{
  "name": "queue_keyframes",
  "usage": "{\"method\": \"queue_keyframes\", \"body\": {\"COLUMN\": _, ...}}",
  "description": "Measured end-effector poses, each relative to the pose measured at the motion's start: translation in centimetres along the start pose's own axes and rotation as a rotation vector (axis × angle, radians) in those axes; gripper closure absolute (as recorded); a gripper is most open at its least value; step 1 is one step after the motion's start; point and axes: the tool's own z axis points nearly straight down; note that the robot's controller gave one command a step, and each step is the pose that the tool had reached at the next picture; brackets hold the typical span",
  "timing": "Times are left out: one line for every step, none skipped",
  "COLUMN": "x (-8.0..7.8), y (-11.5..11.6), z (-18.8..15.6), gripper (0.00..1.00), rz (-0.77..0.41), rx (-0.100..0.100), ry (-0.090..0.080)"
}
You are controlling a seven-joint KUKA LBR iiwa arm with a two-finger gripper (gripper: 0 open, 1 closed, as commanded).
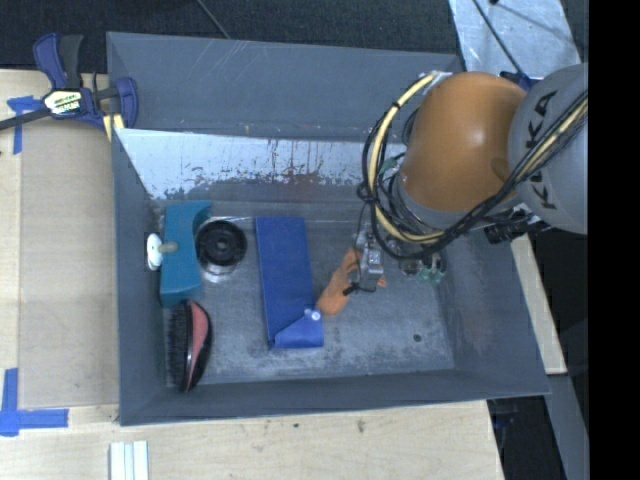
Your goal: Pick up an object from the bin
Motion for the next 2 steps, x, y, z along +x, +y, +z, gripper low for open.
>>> {"method": "queue_keyframes", "body": {"x": 0.0, "y": 0.0, "z": 0.0, "gripper": 1.00, "rz": 0.000, "rx": 0.000, "ry": 0.000}}
{"method": "queue_keyframes", "body": {"x": 0.7, "y": -1.3, "z": -16.0, "gripper": 1.00, "rz": -0.020, "rx": -0.001, "ry": -0.003}}
